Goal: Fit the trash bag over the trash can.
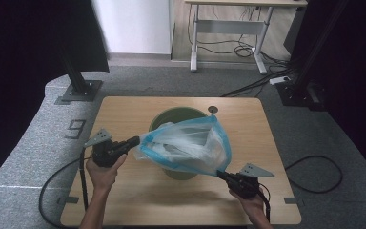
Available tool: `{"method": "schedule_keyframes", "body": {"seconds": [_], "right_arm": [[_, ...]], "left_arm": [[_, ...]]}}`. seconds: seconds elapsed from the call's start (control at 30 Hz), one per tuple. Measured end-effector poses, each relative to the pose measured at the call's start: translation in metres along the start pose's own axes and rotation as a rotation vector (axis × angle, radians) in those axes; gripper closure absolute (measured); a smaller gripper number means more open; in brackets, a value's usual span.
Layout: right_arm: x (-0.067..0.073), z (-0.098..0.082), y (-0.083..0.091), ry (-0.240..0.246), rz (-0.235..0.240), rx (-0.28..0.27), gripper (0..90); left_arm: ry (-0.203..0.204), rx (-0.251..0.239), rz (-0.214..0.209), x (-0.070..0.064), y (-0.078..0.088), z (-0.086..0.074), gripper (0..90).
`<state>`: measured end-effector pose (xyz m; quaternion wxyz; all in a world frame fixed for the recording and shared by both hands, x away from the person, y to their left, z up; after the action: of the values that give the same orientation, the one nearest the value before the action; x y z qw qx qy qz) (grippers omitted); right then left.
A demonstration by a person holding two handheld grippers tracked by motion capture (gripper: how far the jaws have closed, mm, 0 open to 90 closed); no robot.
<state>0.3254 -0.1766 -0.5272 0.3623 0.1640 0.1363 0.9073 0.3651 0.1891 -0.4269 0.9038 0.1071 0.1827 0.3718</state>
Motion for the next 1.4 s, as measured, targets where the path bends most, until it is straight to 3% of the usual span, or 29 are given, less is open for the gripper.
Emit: {"method": "schedule_keyframes", "body": {"seconds": [0.1,0.53,0.6,0.63,0.73,0.83,0.9,0.97,1.0,1.03,1.07,1.1,1.23,1.3,1.4], "right_arm": [[-0.001,0.000,0.000,0.005,-0.002,0.009,88.6],[-0.012,-0.006,-0.003,0.008,-0.026,0.033,88.6],[-0.011,-0.004,0.002,0.030,-0.030,0.031,83.4],[-0.008,0.000,0.009,0.065,-0.035,0.018,68.9],[-0.008,0.007,0.021,0.066,-0.044,-0.020,61.0],[-0.012,0.026,0.049,0.016,-0.035,-0.092,58.0],[-0.013,0.033,0.056,0.014,-0.042,-0.111,57.7],[-0.014,0.054,0.074,0.032,-0.063,-0.157,55.5],[-0.014,0.054,0.074,0.032,-0.063,-0.157,55.5],[-0.012,0.068,0.079,0.049,-0.065,-0.172,53.9],[-0.012,0.068,0.079,0.049,-0.065,-0.172,53.9],[-0.009,0.082,0.081,0.070,-0.042,-0.191,52.3],[-0.001,0.104,0.078,0.098,-0.017,-0.197,50.5],[0.006,0.124,0.070,0.115,0.002,-0.192,50.0],[0.007,0.140,0.058,0.100,0.006,-0.182,50.0]], "left_arm": [[0.015,0.008,0.001,0.005,0.000,-0.008,90.0],[0.012,0.041,0.028,0.009,-0.013,-0.012,90.0],[0.013,0.035,0.029,0.009,-0.013,-0.012,90.0],[0.006,0.027,0.030,0.008,-0.012,-0.011,90.0],[-0.001,0.020,0.030,0.006,-0.010,-0.010,90.0],[-0.005,0.011,0.030,0.004,-0.007,-0.009,90.0],[-0.004,0.011,0.029,0.004,-0.007,-0.009,90.0],[-0.001,0.015,0.026,0.004,-0.008,-0.009,90.0],[-0.001,0.015,0.026,0.004,-0.008,-0.009,90.0],[0.001,0.015,0.024,0.004,-0.009,-0.009,90.0],[0.002,0.014,0.022,0.004,-0.009,-0.009,90.0],[0.002,0.015,0.021,0.004,-0.009,-0.009,90.0],[0.001,0.017,0.022,0.003,-0.009,-0.007,90.0],[0.001,0.017,0.020,0.004,-0.009,-0.006,90.0],[0.003,0.015,0.020,0.003,-0.009,-0.005,90.0]]}}
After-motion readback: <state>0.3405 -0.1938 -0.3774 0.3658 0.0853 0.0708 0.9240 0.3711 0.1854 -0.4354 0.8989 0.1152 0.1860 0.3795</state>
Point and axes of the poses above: each handheld gripper's, and its own axes: y roughly backward along the jaws, z roughly out of its top, x roughly to its left, the point moved 6 cm from there along -y, roughly forward along the jaws, and after that the axes turned 1 degree about -y, right-handed, at the moved point
